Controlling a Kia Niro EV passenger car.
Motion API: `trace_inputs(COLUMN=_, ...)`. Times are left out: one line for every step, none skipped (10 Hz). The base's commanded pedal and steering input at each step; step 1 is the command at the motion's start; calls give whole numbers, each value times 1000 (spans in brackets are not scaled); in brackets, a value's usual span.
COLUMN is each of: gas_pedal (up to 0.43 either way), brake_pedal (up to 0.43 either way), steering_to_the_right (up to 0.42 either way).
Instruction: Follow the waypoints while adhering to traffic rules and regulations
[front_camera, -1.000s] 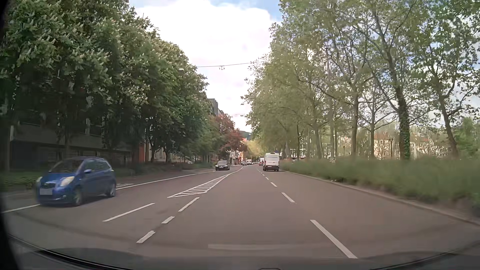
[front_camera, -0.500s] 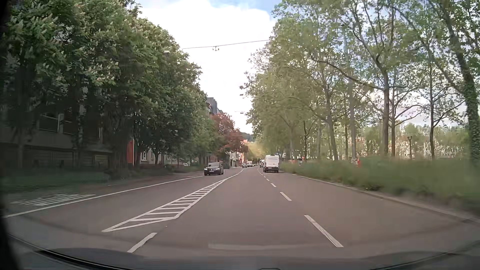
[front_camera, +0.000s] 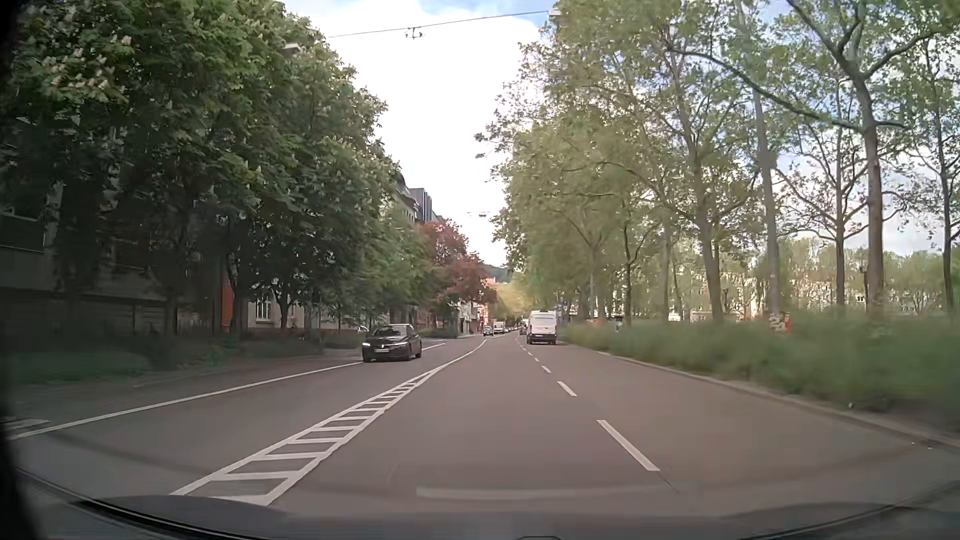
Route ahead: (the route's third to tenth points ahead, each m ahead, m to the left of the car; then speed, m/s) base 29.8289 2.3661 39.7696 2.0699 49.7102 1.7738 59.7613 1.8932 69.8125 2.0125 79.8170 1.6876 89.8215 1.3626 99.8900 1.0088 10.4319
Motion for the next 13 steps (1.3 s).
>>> trace_inputs(gas_pedal=87, brake_pedal=0, steering_to_the_right=7)
trace_inputs(gas_pedal=87, brake_pedal=0, steering_to_the_right=2)
trace_inputs(gas_pedal=87, brake_pedal=0, steering_to_the_right=-3)
trace_inputs(gas_pedal=87, brake_pedal=0, steering_to_the_right=-4)
trace_inputs(gas_pedal=87, brake_pedal=0, steering_to_the_right=-3)
trace_inputs(gas_pedal=87, brake_pedal=0, steering_to_the_right=-3)
trace_inputs(gas_pedal=87, brake_pedal=0, steering_to_the_right=-3)
trace_inputs(gas_pedal=87, brake_pedal=0, steering_to_the_right=-3)
trace_inputs(gas_pedal=87, brake_pedal=0, steering_to_the_right=-3)
trace_inputs(gas_pedal=87, brake_pedal=0, steering_to_the_right=-3)
trace_inputs(gas_pedal=87, brake_pedal=0, steering_to_the_right=-3)
trace_inputs(gas_pedal=87, brake_pedal=0, steering_to_the_right=-3)
trace_inputs(gas_pedal=87, brake_pedal=0, steering_to_the_right=-3)
